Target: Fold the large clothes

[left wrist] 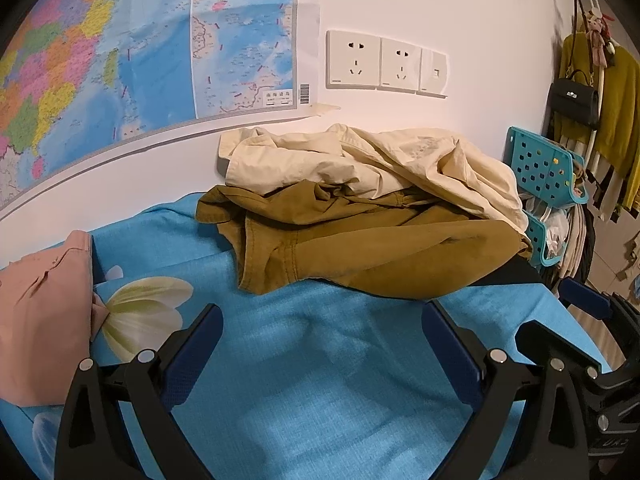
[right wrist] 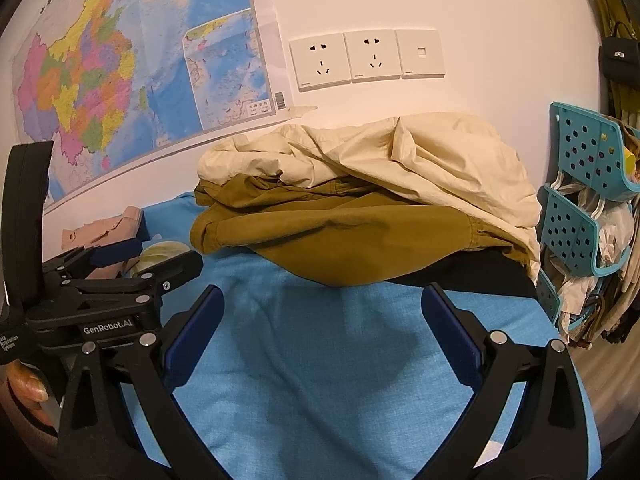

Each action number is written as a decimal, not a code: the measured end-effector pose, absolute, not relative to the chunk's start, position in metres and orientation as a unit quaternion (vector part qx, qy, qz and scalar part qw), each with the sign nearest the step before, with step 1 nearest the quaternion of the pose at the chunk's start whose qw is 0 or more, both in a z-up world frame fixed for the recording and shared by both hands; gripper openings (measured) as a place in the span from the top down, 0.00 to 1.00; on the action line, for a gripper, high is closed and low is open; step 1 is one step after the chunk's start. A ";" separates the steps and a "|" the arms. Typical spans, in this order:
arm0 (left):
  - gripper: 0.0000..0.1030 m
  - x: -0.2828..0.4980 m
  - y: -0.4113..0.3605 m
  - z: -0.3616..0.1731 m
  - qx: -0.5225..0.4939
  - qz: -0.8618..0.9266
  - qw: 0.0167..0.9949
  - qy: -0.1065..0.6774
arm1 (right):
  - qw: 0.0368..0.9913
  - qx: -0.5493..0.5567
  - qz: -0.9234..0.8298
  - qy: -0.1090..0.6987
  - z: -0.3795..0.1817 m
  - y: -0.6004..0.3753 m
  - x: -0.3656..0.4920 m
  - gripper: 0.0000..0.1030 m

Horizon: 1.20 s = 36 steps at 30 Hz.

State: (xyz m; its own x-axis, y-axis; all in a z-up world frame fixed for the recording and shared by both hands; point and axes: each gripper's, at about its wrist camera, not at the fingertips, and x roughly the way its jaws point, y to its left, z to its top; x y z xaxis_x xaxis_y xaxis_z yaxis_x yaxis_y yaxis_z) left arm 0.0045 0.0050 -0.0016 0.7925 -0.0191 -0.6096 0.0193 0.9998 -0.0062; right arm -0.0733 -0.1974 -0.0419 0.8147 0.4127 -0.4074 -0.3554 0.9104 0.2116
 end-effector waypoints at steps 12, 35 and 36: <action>0.07 0.004 0.007 0.000 -0.005 -0.009 0.946 0.324 | 0.952 0.054 0.205 0.221 -0.039 -0.196 -0.073 0.06; 0.07 0.008 0.007 0.006 -0.004 -0.006 0.947 0.321 | 0.952 0.049 0.213 0.213 -0.031 -0.194 -0.070 0.06; 0.07 0.008 0.007 0.006 -0.004 -0.006 0.947 0.322 | 0.952 0.049 0.213 0.213 -0.031 -0.194 -0.070 0.06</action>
